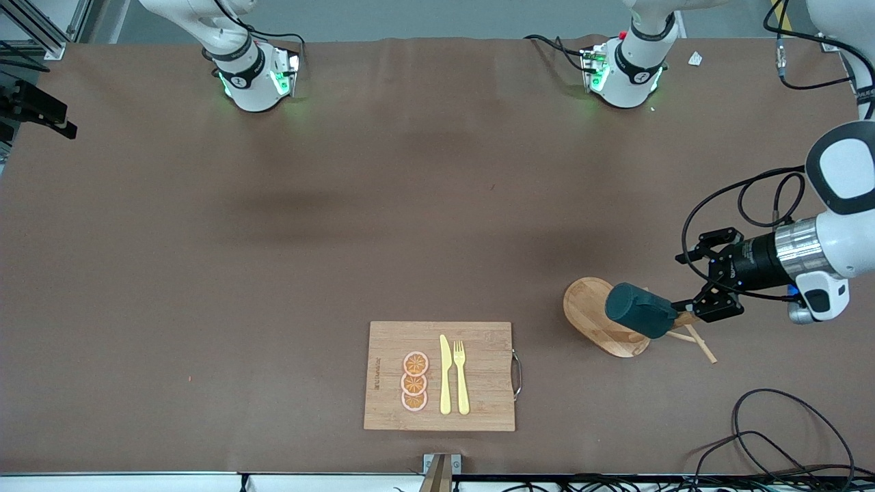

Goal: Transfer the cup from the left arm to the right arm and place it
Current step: 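Close the left gripper around the teal cup on the stand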

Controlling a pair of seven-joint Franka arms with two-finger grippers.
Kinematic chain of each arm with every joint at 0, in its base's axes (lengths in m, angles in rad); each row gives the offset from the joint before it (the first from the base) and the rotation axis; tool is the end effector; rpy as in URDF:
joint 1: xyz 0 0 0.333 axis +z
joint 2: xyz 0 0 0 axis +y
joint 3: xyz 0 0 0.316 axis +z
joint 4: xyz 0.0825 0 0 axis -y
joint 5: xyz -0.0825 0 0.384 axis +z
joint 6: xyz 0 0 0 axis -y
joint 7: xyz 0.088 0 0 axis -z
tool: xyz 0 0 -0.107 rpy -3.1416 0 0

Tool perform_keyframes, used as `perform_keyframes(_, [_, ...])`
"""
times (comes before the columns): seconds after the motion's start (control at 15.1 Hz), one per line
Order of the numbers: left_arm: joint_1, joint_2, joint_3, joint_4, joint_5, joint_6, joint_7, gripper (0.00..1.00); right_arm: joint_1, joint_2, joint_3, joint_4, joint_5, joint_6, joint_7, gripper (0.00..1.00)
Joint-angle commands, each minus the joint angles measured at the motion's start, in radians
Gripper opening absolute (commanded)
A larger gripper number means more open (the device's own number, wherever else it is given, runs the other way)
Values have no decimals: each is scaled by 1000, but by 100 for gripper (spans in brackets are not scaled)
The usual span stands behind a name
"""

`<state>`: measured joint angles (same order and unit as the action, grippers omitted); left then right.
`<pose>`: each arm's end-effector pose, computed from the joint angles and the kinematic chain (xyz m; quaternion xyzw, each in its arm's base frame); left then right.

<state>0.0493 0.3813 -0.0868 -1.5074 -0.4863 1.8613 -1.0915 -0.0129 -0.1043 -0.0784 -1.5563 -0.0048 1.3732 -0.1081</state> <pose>0.6711 -0.0532 0.4551 0.7977 0.5507 -0.1423 0.2004 0.4977 -0.0487 0.6695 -0.9992 -0.0084 0.0392 0.0056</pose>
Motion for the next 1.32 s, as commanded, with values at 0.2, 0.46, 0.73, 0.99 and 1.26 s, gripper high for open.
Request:
perform_keyframes(0.2, [-11, 51, -1, 6, -11, 59, -1, 100, -5, -29, 6, -24, 0, 0, 2, 100])
perform_keyframes(0.46, [-15, 74, -7, 6, -14, 82, -10, 100, -5, -28, 6, -24, 0, 1, 2, 100])
perform_keyframes(0.73, [-16, 91, -10, 6, -15, 91, -11, 100, -5, -29, 6, -24, 0, 1, 2, 100])
perform_keyframes(0.99, [-25, 105, -13, 6, -17, 105, -14, 100, -5, -29, 6, -24, 0, 0, 2, 100])
perform_keyframes(1.26, [-37, 116, -13, 4, -17, 121, -18, 100, -5, -29, 6, -25, 0, 0, 2, 100])
